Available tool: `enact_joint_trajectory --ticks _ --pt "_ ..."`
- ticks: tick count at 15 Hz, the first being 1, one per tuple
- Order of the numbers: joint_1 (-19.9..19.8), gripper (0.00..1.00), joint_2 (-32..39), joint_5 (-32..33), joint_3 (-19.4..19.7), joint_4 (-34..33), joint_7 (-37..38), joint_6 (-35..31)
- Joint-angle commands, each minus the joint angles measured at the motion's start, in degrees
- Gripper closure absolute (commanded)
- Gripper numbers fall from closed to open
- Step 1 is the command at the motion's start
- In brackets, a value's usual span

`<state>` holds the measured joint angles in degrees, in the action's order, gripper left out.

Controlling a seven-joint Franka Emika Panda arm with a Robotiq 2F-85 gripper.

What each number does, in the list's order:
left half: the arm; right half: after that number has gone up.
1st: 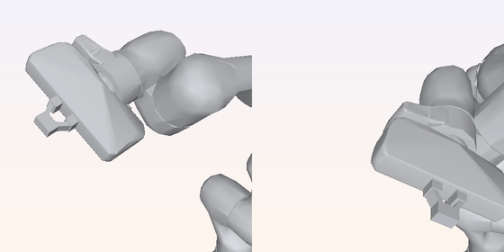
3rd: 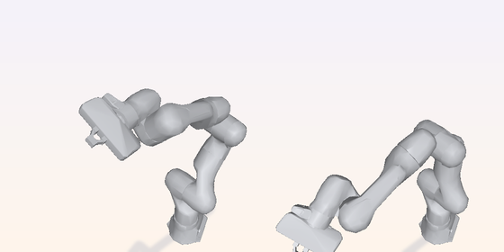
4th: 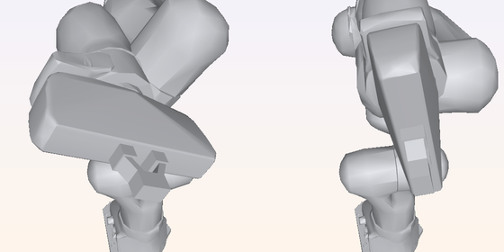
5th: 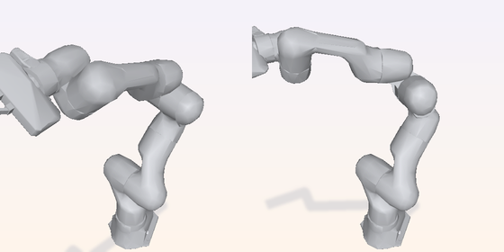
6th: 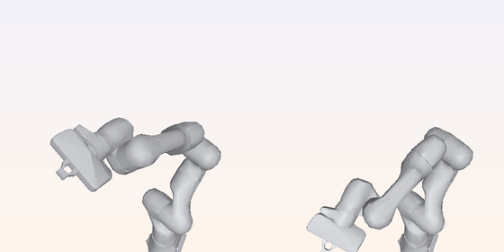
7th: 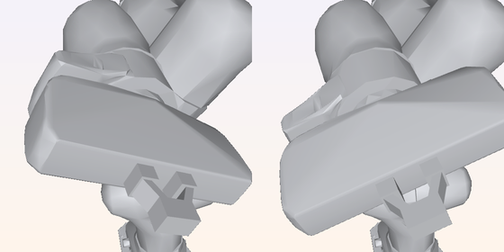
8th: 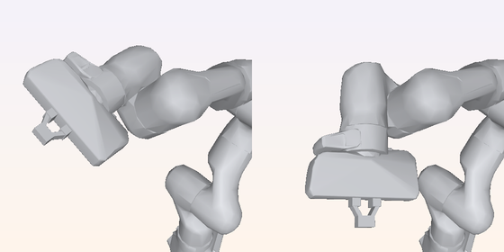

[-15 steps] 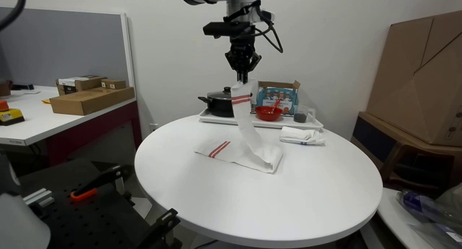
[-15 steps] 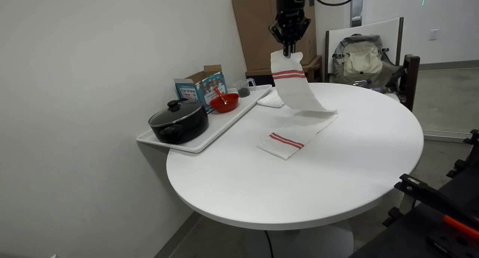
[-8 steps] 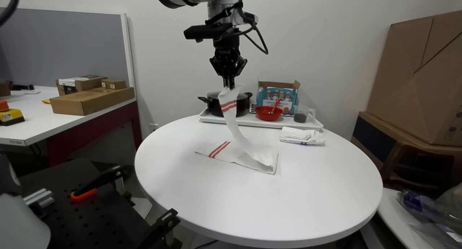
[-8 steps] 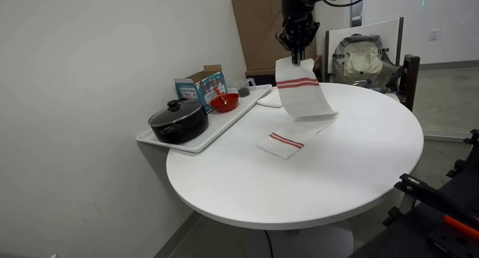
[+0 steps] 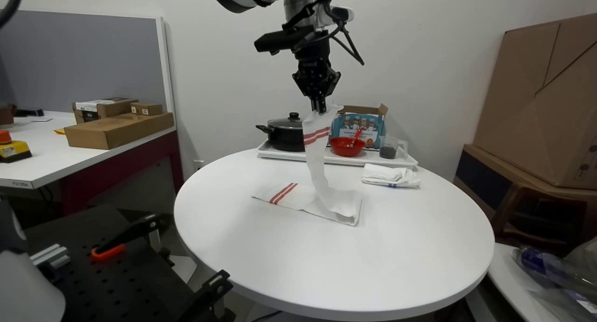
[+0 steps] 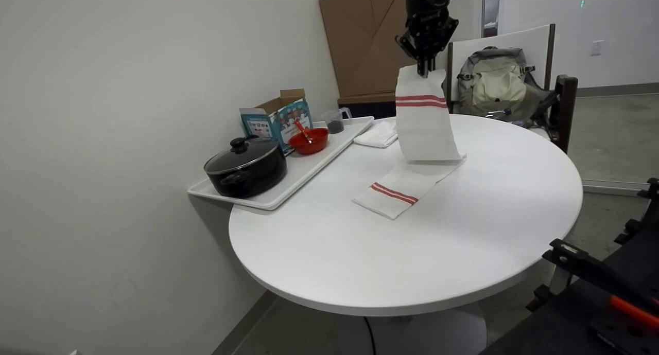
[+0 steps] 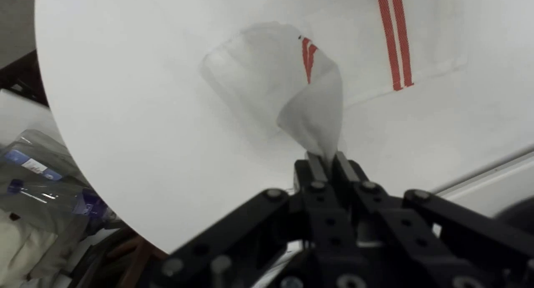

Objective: Fold the towel

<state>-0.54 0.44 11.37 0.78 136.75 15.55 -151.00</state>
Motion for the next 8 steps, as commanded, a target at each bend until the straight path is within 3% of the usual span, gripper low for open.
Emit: enact_joint_trajectory --ticks 1,8 --pt "-1.3 0.91 -0.6 1.9 1.4 -1.9 4.5 -1.4" --pt "-1.8 0.91 -0.1 11.1 1.7 -2.4 11.1 -2.3"
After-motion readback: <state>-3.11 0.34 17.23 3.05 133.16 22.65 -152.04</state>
